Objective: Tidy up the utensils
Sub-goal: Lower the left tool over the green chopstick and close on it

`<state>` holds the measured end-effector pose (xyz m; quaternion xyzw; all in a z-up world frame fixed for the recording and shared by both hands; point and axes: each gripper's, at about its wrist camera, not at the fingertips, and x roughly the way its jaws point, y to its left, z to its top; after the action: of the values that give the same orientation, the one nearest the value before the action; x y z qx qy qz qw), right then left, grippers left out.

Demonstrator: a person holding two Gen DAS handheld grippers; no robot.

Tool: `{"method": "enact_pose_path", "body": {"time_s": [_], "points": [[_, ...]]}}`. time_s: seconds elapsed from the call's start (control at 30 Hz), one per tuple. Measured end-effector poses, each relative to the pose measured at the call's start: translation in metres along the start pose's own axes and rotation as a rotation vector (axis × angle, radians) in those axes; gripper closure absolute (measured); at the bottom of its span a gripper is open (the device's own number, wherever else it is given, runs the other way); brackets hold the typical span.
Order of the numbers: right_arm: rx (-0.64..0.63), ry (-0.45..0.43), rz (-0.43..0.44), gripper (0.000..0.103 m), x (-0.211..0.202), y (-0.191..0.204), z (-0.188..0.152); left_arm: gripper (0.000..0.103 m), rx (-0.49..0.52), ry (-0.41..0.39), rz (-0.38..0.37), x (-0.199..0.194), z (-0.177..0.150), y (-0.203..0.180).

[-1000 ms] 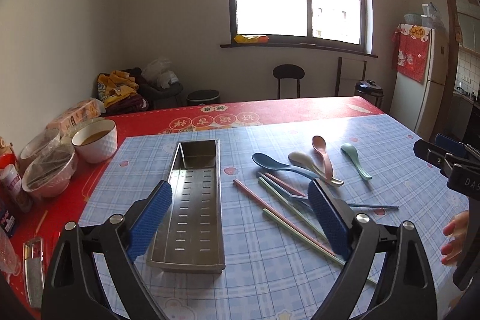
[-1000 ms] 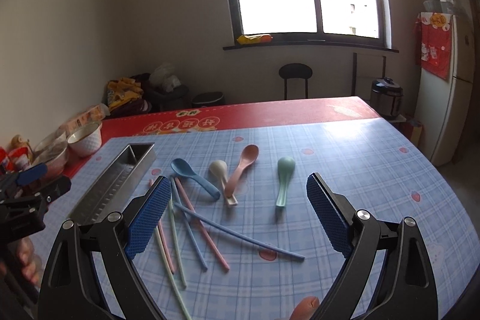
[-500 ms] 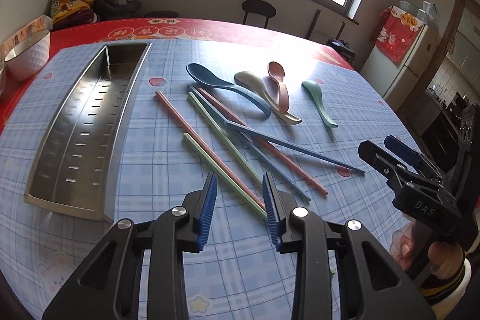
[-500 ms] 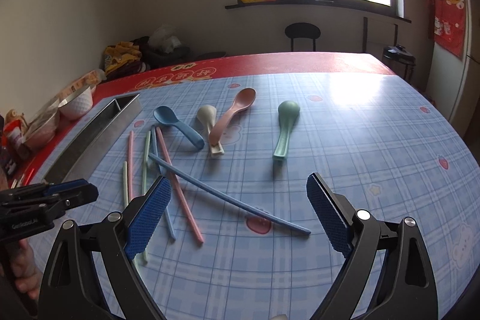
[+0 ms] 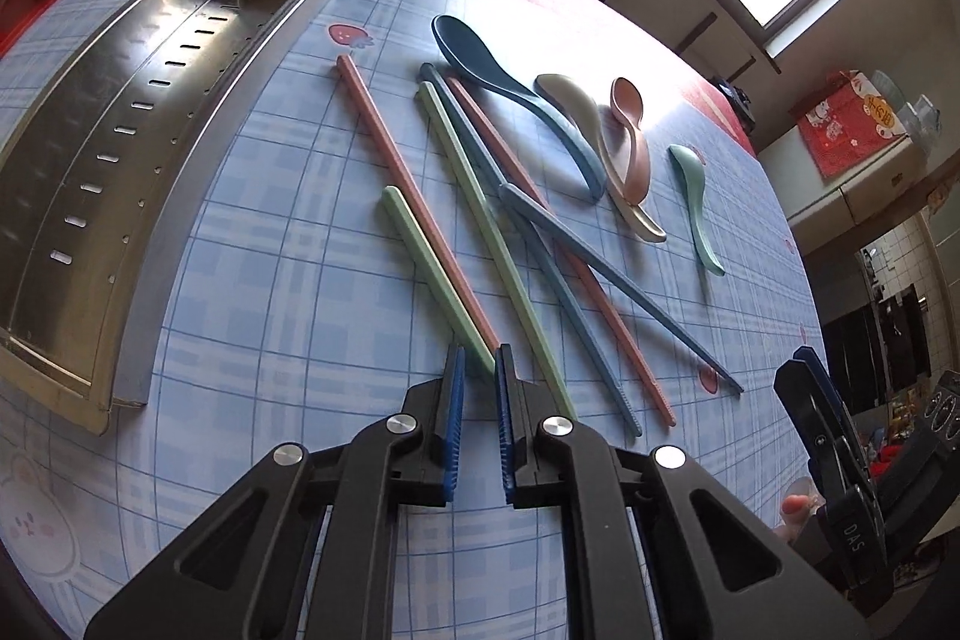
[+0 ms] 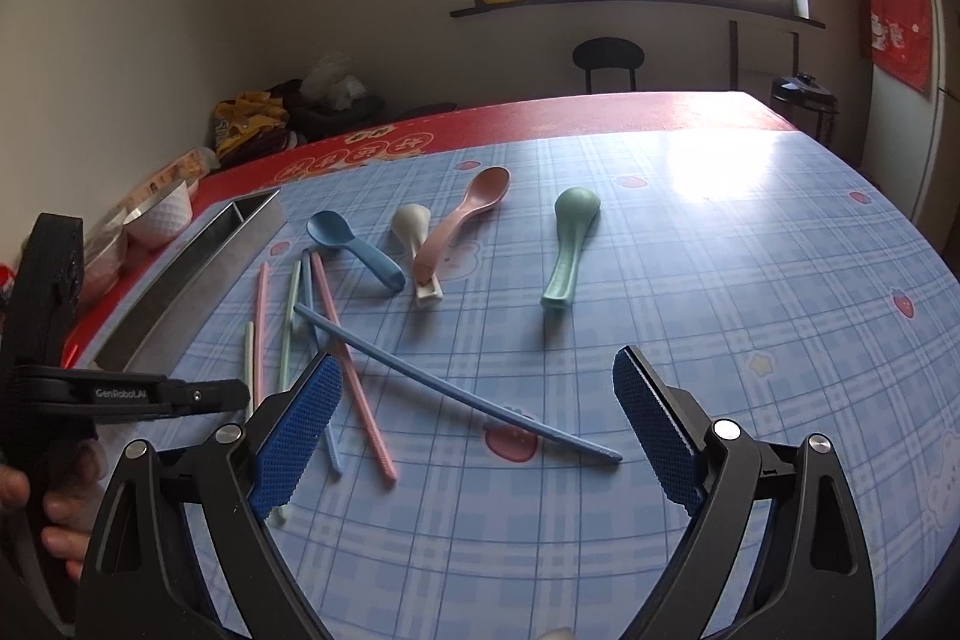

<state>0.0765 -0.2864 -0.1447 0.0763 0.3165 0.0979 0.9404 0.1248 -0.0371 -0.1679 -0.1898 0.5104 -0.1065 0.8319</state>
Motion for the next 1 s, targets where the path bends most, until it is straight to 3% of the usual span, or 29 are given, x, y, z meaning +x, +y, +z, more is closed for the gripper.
{"method": "enact_pose_path", "body": {"time_s": [0.47, 0.63, 0.73, 1.0], "points": [[0.039, -0.007, 0.023, 0.014, -0.001, -0.008, -0.001, 0.093, 0.053, -0.013, 0.035, 0.004, -0.004, -0.012], [0.039, -0.011, 0.027, 0.014, -0.003, -0.009, -0.001, 0.089, 0.144, -0.020, 0.077, 0.002, -0.006, -0.016], [0.043, -0.014, 0.029, 0.014, -0.003, -0.010, -0.001, 0.090, 0.146, -0.018, 0.140, -0.001, -0.001, -0.010], [0.046, -0.009, 0.038, 0.014, -0.002, -0.011, -0.001, 0.088, 0.150, -0.023, 0.171, 0.003, 0.002, -0.011]]}}
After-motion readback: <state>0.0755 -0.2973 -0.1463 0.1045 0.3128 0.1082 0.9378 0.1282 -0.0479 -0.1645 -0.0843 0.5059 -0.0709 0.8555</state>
